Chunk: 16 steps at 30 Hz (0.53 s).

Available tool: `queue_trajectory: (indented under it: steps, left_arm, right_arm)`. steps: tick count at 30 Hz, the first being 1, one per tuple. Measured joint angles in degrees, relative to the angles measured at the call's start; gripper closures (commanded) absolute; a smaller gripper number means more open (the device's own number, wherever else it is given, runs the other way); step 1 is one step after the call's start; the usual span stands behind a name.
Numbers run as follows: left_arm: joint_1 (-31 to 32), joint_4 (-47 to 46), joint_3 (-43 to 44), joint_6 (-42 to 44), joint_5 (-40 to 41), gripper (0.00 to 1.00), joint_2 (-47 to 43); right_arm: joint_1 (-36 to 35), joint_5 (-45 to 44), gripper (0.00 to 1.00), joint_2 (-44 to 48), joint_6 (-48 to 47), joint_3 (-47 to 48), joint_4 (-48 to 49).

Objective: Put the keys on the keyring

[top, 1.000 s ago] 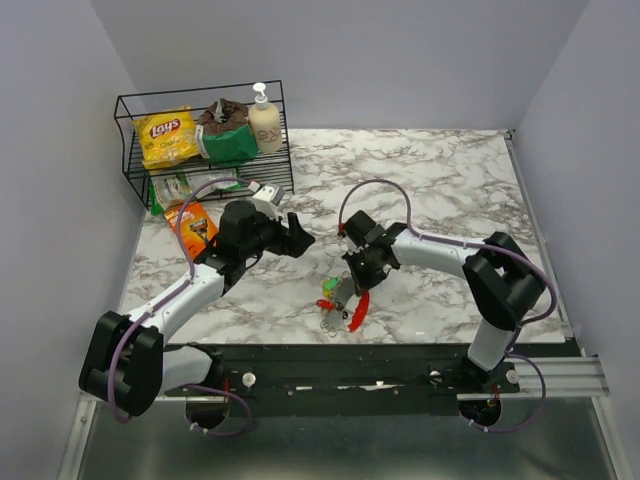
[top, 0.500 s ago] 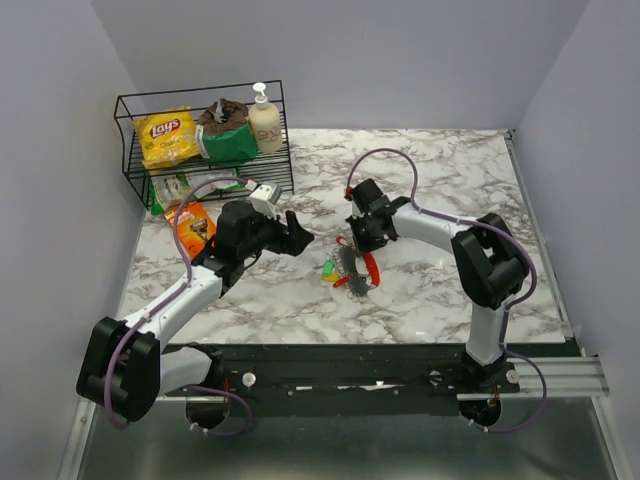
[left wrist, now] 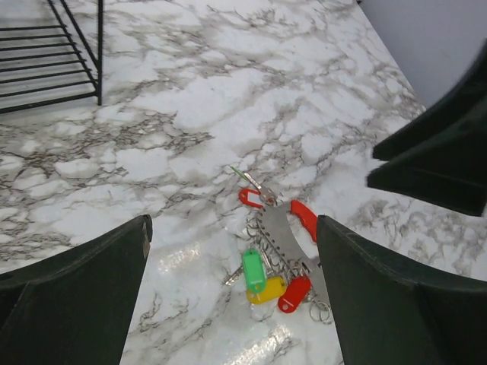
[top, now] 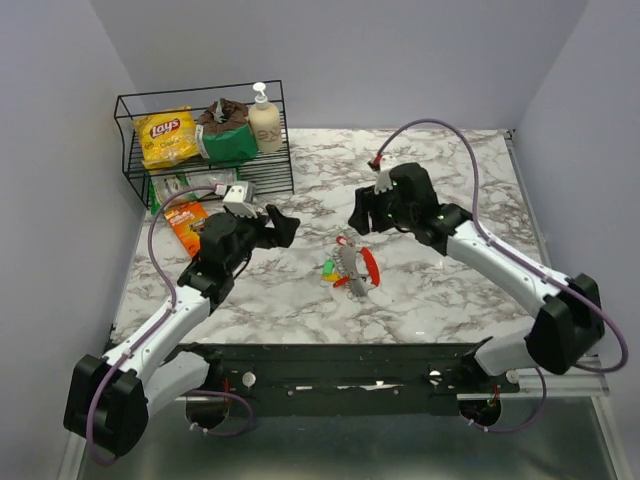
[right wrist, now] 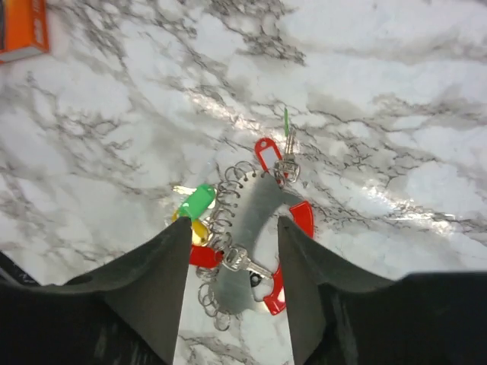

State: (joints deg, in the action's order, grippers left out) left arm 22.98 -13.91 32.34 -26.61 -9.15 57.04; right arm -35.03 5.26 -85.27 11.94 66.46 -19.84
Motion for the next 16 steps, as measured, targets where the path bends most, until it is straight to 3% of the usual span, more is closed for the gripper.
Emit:
queue_trajectory:
  steps: [4, 11, 16]
  left_arm:
    - [-0.04, 0.09, -0.63, -1.95, 6.67, 0.02, -2.32]
    - [-0.04, 0.87, -1.92, -5.18, 16.57, 0.02, -5.01]
    - [-0.04, 1.22, -2.21, -6.67, 19.30, 0.01, -5.51]
  right_arm:
    - [0.00, 0.15, 0.00, 10.54, -0.04, -4.33, 6.62]
    - [0.00, -1.05, 0.00, 28.11, -0.02, -14.25, 17.27]
    - [0.00, -2.21, 0.00, 32.24, -0.04, -15.96, 21.59]
